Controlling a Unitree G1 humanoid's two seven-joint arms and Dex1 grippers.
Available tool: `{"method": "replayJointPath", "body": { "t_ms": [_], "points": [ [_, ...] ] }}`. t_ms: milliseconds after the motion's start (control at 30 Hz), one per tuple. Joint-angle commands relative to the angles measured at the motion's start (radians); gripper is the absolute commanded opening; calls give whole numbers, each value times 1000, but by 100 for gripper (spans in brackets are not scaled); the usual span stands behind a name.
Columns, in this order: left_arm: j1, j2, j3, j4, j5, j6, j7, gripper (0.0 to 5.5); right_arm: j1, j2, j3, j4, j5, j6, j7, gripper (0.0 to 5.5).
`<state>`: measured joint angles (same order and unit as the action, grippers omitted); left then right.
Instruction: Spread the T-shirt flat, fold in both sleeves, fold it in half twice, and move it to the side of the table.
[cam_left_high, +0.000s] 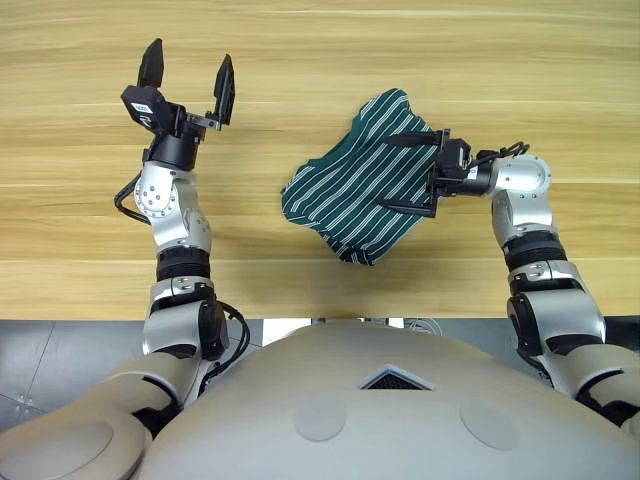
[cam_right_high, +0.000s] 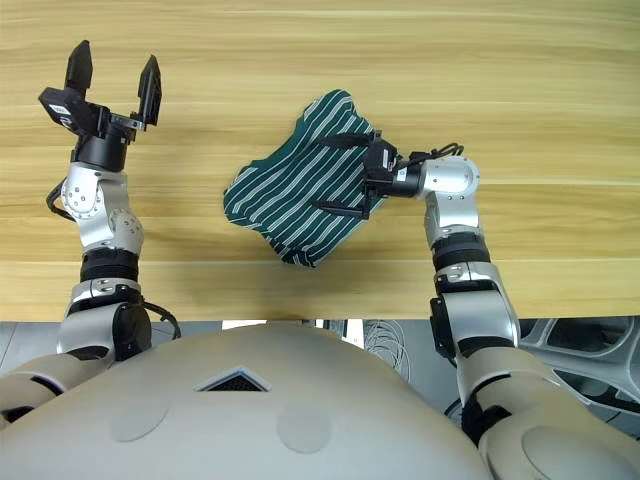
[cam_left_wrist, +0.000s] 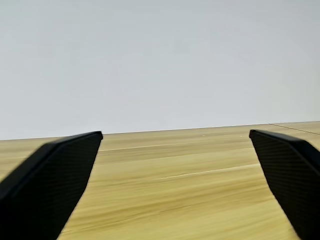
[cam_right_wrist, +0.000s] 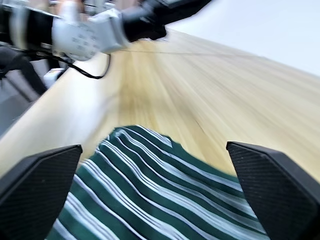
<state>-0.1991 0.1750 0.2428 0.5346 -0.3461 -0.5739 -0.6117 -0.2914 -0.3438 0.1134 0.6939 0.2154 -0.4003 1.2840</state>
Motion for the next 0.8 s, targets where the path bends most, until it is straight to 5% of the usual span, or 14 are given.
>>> {"method": "replayJointPath", "body": {
  "t_ms": [33,333,800],
  "points": [
    [24,1,-15,-37,17,-3,11,538,106,5,16,-139,-140,140,-287,540],
    [68,-9,-33,-81,33,-16,36,538,130,-36,-26,-190,-99,421,-361,540],
    [70,-16,-52,-92,43,-27,55,538,-234,222,119,422,-258,346,-434,540]
  ]
}}
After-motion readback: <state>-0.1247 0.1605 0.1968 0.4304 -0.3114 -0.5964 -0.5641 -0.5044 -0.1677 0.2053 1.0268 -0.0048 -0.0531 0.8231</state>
